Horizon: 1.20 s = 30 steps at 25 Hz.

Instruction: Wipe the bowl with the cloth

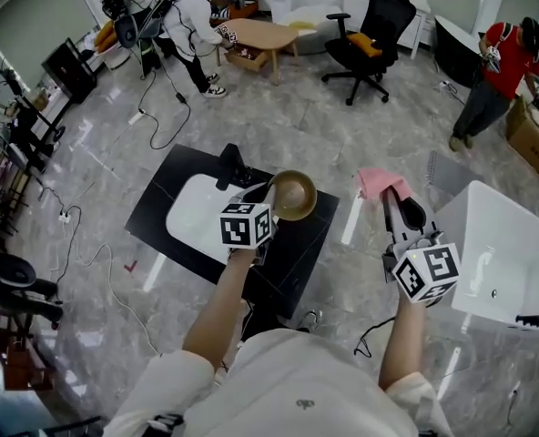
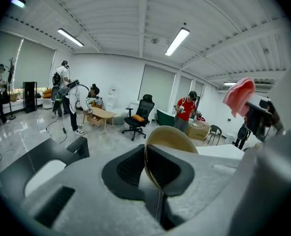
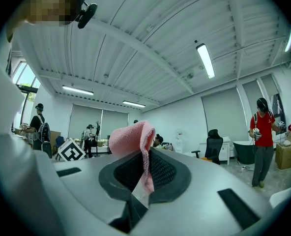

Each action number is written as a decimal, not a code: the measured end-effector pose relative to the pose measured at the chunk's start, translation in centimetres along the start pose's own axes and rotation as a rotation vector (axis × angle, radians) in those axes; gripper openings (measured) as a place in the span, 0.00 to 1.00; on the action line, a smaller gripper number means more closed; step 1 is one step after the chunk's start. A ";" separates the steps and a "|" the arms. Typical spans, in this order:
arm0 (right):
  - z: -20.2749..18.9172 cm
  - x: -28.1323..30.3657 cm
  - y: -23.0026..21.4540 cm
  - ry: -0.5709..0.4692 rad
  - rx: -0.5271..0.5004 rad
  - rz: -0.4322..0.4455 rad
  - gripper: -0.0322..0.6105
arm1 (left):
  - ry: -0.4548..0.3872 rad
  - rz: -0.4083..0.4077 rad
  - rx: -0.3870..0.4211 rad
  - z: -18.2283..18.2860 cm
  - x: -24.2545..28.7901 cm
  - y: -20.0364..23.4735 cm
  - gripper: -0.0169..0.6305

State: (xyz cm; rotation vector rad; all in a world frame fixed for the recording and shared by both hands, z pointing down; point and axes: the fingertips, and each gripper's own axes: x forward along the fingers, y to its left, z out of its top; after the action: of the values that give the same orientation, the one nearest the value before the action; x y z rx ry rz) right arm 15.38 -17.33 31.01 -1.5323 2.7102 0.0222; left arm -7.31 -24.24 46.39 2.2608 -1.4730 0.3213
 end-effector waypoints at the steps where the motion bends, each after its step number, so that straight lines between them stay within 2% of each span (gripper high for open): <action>1: 0.3 -0.1 0.1 -0.010 -0.001 -0.001 0.07 | -0.009 0.000 0.004 0.4 -0.4 0.0 0.07; 6: 1.1 -0.2 0.6 -0.030 -0.015 0.000 0.07 | -0.045 0.008 0.018 1.8 -2.1 0.1 0.07; 11: 1.1 0.3 1.9 -0.009 -0.030 0.028 0.07 | -0.078 0.024 0.028 2.9 -3.5 -0.2 0.07; 17: -2.1 3.2 7.1 0.094 -0.039 0.147 0.08 | -0.108 0.008 0.071 4.0 -4.0 -2.0 0.07; 21: -4.0 4.5 9.1 0.140 -0.036 0.194 0.07 | -0.118 -0.012 0.090 4.3 -3.5 -4.0 0.07; 27: -5.6 5.2 9.4 0.196 -0.071 0.213 0.07 | -0.131 -0.018 0.141 4.8 -3.1 -6.7 0.07; 30: -6.4 5.9 8.7 0.244 -0.102 0.188 0.07 | -0.136 -0.019 0.167 5.1 -2.9 -7.6 0.07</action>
State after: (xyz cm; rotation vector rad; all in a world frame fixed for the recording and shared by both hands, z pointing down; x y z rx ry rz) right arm 4.81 -18.04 37.16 -1.3803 3.0820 -0.0237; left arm -1.74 -21.58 39.03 2.4711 -1.5418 0.3003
